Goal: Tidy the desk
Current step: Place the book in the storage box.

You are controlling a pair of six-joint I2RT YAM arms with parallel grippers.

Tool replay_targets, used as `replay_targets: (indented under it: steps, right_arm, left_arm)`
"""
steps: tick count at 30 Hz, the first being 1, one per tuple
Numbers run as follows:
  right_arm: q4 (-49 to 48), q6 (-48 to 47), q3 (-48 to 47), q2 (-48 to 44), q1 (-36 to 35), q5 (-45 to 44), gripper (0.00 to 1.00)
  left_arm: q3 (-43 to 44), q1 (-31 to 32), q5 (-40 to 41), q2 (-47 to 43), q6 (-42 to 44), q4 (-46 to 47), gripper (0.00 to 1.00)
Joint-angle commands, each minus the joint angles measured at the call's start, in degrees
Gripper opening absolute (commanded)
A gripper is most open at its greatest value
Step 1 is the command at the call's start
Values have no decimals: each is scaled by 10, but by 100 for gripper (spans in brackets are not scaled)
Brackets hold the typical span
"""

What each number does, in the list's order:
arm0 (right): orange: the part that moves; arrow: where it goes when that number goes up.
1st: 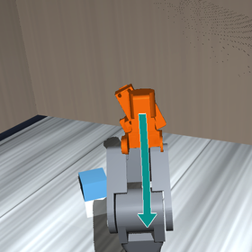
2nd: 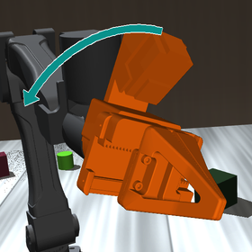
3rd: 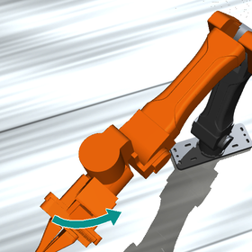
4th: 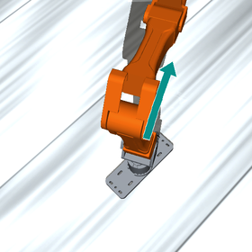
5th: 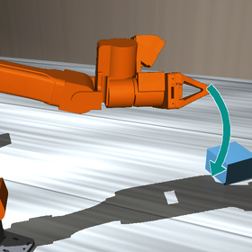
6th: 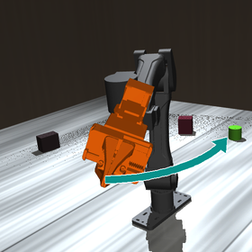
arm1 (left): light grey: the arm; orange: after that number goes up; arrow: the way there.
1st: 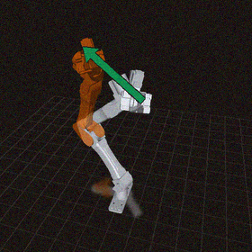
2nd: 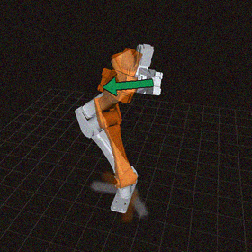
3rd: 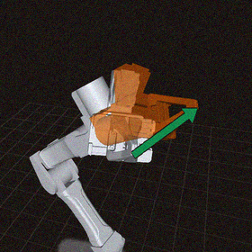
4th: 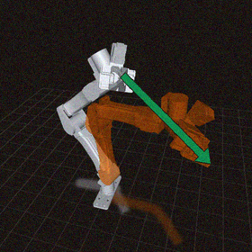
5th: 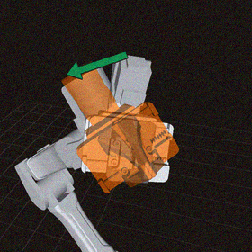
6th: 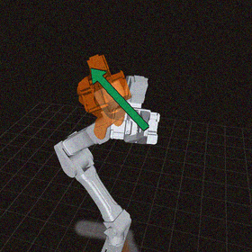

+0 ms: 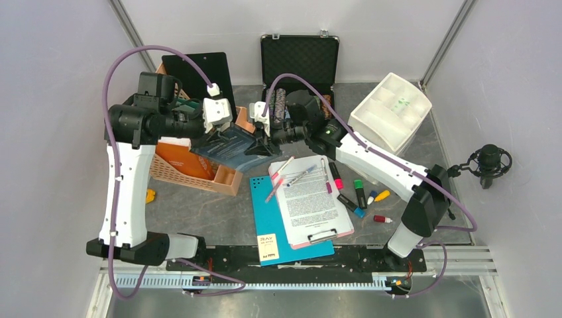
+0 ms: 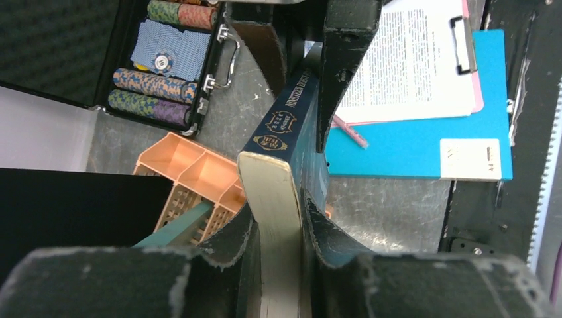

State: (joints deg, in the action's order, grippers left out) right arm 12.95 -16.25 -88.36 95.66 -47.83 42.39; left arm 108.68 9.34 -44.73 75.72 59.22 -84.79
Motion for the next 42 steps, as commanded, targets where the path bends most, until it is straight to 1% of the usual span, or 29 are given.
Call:
replay_targets:
  steps: [1,2,4,7,9,12,14,18,23,27,32,36,42]
  right_arm:
    - [-19,-7,1,-29,3,-33,27]
    - [-15,-11,6,-32,3,-45,38]
    - [-16,-17,22,-41,3,-69,51]
    - [-19,-22,46,-56,2,-96,64]
    - [-19,-31,62,-69,4,-110,69]
    - [-24,-38,87,-88,5,-128,71]
    - [-24,-44,101,-99,7,-133,71]
    - [-24,-50,125,-115,13,-139,71]
    - [-24,-59,149,-128,24,-138,71]
    - [-25,-62,162,-137,36,-136,70]
    - [-26,-65,174,-142,47,-135,70]
    - [-28,-65,182,-140,54,-130,70]
    - [-38,-63,193,-135,61,-124,69]
  left_arm:
    - [83,3,53,12,102,-41,2]
    - [95,3,63,18,128,-58,2]
    - [116,4,76,28,160,-76,2]
    - [121,5,90,43,203,-87,2]
    - [117,4,90,51,224,-84,2]
    - [113,6,75,64,255,-81,2]
    - [123,12,80,75,260,-74,2]
    - [152,18,119,104,275,-76,2]
    - [162,21,170,143,299,-78,2]
    - [181,21,198,168,301,-94,2]
    - [160,21,239,163,310,-95,2]
    - [121,21,282,147,319,-94,2]
    - [97,17,331,141,310,-96,2]
